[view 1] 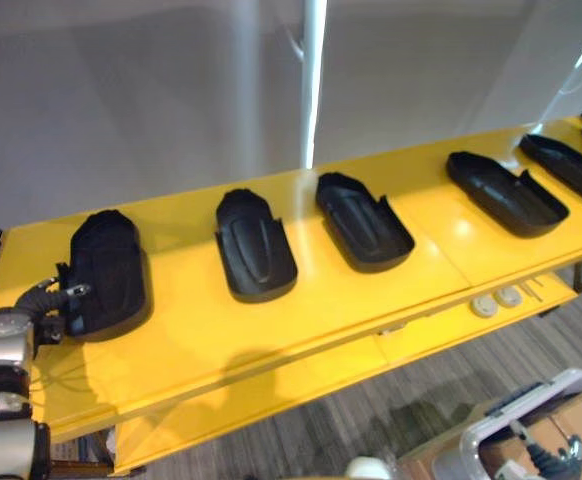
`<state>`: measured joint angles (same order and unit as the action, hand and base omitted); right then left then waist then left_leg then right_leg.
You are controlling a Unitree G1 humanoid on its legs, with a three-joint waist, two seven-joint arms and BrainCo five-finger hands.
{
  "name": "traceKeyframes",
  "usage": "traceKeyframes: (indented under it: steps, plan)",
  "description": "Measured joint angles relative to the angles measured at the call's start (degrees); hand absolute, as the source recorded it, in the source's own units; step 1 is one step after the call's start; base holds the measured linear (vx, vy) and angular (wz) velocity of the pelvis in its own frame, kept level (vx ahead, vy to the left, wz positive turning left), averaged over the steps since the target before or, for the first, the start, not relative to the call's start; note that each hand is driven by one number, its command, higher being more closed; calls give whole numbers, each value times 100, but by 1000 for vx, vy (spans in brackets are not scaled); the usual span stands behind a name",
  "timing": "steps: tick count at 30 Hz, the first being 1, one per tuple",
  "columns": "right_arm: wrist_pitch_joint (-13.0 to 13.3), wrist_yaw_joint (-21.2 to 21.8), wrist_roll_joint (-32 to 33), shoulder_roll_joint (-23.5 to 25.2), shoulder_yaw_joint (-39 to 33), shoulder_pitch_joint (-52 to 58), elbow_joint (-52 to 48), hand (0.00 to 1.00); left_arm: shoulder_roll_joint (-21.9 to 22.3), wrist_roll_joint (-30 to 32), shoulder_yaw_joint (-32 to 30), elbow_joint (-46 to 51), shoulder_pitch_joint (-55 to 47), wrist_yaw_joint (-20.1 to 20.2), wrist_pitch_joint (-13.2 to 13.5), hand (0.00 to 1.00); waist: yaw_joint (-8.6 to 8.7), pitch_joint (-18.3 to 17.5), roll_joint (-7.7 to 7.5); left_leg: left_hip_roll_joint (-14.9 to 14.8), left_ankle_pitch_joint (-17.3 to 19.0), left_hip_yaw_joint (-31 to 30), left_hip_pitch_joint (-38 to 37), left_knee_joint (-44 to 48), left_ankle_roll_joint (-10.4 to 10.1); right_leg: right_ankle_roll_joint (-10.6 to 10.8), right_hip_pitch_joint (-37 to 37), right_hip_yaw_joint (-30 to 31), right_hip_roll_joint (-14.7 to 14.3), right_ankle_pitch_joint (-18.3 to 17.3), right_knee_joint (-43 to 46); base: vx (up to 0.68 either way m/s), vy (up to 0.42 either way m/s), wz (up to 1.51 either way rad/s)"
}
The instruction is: Walk over and take plastic housings, then place them on the shelf
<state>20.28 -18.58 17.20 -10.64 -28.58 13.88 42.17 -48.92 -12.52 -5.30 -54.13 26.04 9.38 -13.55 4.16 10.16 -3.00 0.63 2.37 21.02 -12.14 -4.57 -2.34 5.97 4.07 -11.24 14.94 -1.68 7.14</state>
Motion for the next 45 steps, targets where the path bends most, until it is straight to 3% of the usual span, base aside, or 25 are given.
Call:
traceKeyframes:
  steps: [8, 11, 12, 14, 20, 22, 24, 25, 29, 33, 37, 41, 45]
  plan:
    - [153, 44, 1, 0, 1, -16, 2, 0, 1, 960, -51, -7, 126, -1084, -80, 0, -19, 0, 0, 2, -62, -6, 5, -38, -5, 100, 5, 3, -11, 60, -88, -3, -2, 0]
    - [239, 43, 1, 9, 11, -29, 8, 0, -2, 1361, -130, -7, 274, -1735, -201, 0, -39, 0, 0, 7, -81, -17, 8, -43, -4, 104, 13, 2, -11, 63, -118, 0, 0, 0]
    - [240, 41, 0, 11, 12, -30, 10, 0, -3, 1362, -132, -7, 287, -1792, -203, 0, -42, 0, 1, 7, -83, -20, 10, -43, -4, 107, 14, 0, -12, 65, -121, 0, 0, 0]
    - [305, -35, -8, 47, 31, -72, 50, 0, -5, 1363, -287, 29, 348, -2424, -202, 0, -46, -2, 1, 6, -88, -26, 11, -45, -6, 138, 36, -3, -19, 86, -173, 0, 0, 0]
    - [582, -411, -129, 187, 260, 69, -289, 0, -46, 1420, -920, 915, 363, -3608, -148, 0, -72, -92, 1, -24, -91, -211, 153, -51, -11, 109, 111, -166, -25, 74, -247, 2, 0, 16]
    - [670, -421, -274, 182, 280, 88, -652, 0, -80, 1516, -1163, 1158, 287, -3862, -104, 0, -82, -115, 9, -38, -92, -216, 170, -50, -15, 109, 110, -167, -42, 80, -265, 30, 5, 10]
    - [773, -431, -414, 167, 279, 113, -983, 0, -80, 1448, -1219, 1488, 147, -4035, 123, 0, -83, -196, 8, -56, -102, -251, 206, -46, -30, 122, 110, -167, -61, 99, -285, 43, 2, 12]
    - [852, -427, -467, 167, 282, 106, -1225, 0, -73, 1215, -1210, 1890, 0, -4052, 428, 0, -87, -236, -19, -78, -108, -269, 216, -42, -40, 120, 115, -166, -81, 100, -293, 41, -2, 9]
    - [955, -385, -467, 166, 277, 60, -2089, 0, 296, 337, -1296, 3300, -419, -3934, 1177, 0, -160, -367, -63, -125, -123, -312, 213, -18, -65, 107, 188, -173, -137, 124, -391, 37, -14, 7]
    - [922, -346, -839, 208, 298, 51, -3114, 0, 1562, -569, -1509, 4661, -1356, -3141, 1965, 0, -169, -460, 101, -180, -124, -305, 215, -21, -65, 37, 195, -181, -184, 228, -437, -20, -2, -2]
    - [754, -253, -1120, 290, 447, 142, -3564, 0, 2205, -1245, -1479, 5437, -2091, -2171, 2371, 0, -162, -444, 126, -206, -139, -281, 219, -48, -89, 39, 200, -217, -221, 228, -478, -61, -21, -5]
    - [564, -233, -1276, 289, 574, 161, -3801, 0, 2754, -1531, -1335, 6100, -2606, -1418, 2544, 0, -163, -414, 237, -221, -172, -272, 220, -50, -108, 57, 195, -229, -226, 239, -480, -47, -5, -1]
    - [403, -182, -1305, 280, 722, 177, -3931, 0, 2996, -1632, -1143, 6265, -2871, -1156, 2585, 0, -168, -434, 284, -265, -183, -248, 219, -50, -123, 66, 189, -231, -249, 245, -498, -8, -2, -2]
